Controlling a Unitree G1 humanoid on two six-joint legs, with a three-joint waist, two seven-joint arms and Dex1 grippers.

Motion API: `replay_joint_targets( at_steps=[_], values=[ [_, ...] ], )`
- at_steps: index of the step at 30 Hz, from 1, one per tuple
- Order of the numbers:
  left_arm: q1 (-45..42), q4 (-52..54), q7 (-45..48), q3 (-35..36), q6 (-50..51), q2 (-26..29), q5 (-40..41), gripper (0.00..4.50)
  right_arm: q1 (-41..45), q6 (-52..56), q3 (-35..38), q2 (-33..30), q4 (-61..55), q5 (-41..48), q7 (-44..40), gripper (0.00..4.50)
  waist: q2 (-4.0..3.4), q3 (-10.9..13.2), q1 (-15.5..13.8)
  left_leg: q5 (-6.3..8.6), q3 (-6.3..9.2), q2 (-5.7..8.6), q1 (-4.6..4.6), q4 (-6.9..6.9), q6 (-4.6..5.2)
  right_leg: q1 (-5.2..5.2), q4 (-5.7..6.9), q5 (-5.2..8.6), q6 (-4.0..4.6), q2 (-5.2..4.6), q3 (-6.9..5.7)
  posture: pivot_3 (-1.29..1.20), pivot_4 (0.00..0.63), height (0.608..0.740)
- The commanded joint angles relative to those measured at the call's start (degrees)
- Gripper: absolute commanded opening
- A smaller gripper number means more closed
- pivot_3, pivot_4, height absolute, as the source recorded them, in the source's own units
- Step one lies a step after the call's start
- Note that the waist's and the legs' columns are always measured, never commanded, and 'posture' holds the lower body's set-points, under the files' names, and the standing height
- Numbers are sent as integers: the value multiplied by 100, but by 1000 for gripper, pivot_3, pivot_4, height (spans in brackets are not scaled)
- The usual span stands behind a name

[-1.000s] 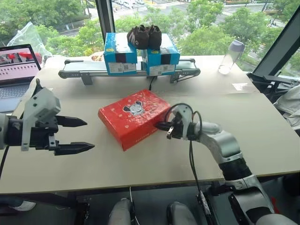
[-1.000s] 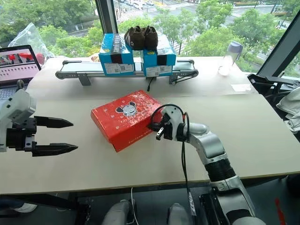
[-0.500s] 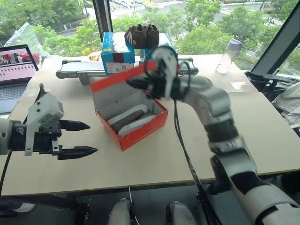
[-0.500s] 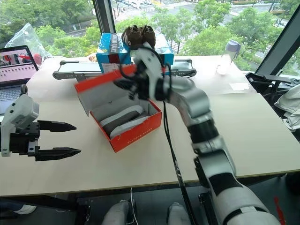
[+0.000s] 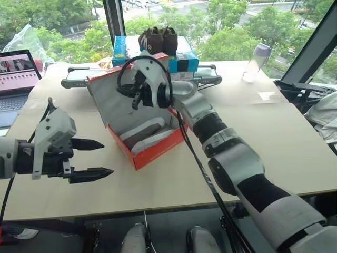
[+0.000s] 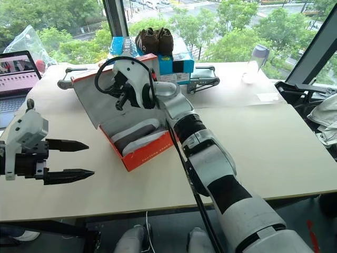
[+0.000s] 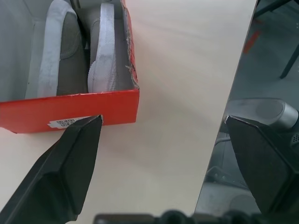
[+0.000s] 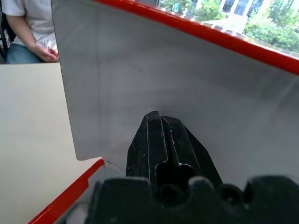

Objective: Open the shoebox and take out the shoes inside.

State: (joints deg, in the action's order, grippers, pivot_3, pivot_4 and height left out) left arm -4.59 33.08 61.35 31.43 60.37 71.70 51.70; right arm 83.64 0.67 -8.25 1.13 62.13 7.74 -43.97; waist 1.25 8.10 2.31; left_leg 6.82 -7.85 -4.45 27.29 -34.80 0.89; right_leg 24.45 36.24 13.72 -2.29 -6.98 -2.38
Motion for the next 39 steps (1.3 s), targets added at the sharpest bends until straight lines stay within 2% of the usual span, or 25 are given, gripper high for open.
replay_joint_targets(
  at_steps=[1,7,17,20,24,27,31,35,38,39],
  values=[
    [-94,90,-116,118,36,-4,131,4500,435,-460,254,82,298,-133,419,24,0,0,20,-1,0,-6,0,1,-2,-1,0,0,4,6,0,0,150,740],
    [-141,111,-242,48,8,-3,257,4500,457,-595,192,211,761,-551,884,24,-1,0,31,-15,2,-42,-1,8,-26,0,0,-9,32,46,1,0,150,740],
    [-259,89,-380,-165,-69,-16,384,4500,19,-698,-121,542,1315,-1478,1942,24,0,0,30,-18,3,-47,0,11,-31,18,0,-12,38,51,1,0,150,740],
    [-289,85,-384,-209,-74,-23,393,4500,-33,-737,-83,548,1322,-1567,1987,24,0,0,30,-19,3,-46,0,10,-31,18,1,-13,38,51,1,0,150,740],
    [-257,79,-364,-187,-79,-14,394,4500,66,-758,232,362,1105,-1296,1336,24,0,0,30,-19,2,-47,0,12,-33,-2,1,-13,39,54,1,0,150,740],
    [-161,82,-300,-106,-84,-11,372,4500,189,-417,498,-74,582,-906,113,24,0,2,19,-20,2,-47,1,9,-32,-5,0,-13,38,54,1,0,150,740],
    [-97,39,-246,-130,-159,-31,294,4500,125,673,504,-815,-1010,-374,-1560,24,-1,4,-5,-19,6,-46,0,4,-32,-11,-1,-14,36,54,0,0,150,740],
    [-230,-27,-251,-366,-276,-93,253,4500,-111,1599,249,-1410,-2553,-31,-2625,24,0,3,15,-19,7,-47,-1,8,-32,-9,2,-11,39,55,1,0,150,740],
    [-317,-70,-257,-512,-353,-138,220,4500,-337,1871,-133,-1669,-3109,-45,-3197,766,1,3,36,-19,5,-48,-3,8,-32,-6,8,-11,40,56,3,0,150,740],
    [-328,-62,-268,-543,-366,-153,223,4500,-435,1840,-282,-1726,-3187,-124,-3308,1204,1,2,36,-19,5,-48,-5,7,-32,-6,10,-10,41,55,3,0,150,740]
  ],
)
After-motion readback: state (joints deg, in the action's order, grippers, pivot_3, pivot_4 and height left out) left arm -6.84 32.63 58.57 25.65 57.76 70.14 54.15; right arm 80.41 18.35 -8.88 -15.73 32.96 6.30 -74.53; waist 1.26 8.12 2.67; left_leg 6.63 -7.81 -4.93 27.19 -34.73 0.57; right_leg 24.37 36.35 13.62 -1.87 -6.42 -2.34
